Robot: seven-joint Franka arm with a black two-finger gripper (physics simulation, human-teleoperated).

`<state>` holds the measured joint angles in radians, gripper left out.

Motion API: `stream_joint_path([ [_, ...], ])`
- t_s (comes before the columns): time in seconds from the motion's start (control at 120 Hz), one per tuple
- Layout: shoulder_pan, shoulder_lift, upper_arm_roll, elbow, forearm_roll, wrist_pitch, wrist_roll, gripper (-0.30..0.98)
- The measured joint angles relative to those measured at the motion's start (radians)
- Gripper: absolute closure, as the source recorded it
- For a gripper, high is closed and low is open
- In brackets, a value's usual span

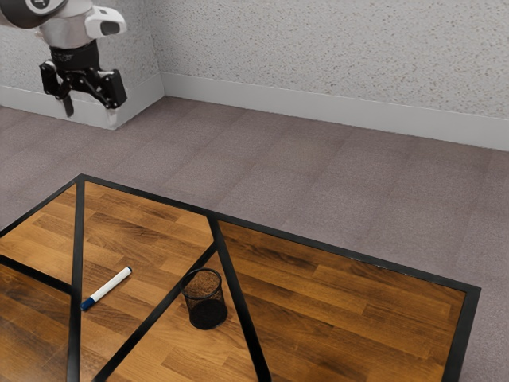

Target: Put the marker into the pen holder.

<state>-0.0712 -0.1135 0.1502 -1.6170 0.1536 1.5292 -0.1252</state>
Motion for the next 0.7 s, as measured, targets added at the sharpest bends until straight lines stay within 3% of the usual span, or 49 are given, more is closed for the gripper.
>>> stream_joint_path([
  [0.158, -0.006, -0.025, 0.001, -0.021, 0.012, -0.002, -0.048, 0.0],
  [0.442, 0.007, -0.102, 0.024, -0.568, -0.005, 0.153, -0.108, 0.0],
  [0.558, 0.036, -0.1, 0.025, -0.702, -0.017, 0.247, -0.121, 0.0],
  [0.7, 0.068, -0.013, 0.024, -0.748, -0.028, 0.338, -0.098, 0.0],
])
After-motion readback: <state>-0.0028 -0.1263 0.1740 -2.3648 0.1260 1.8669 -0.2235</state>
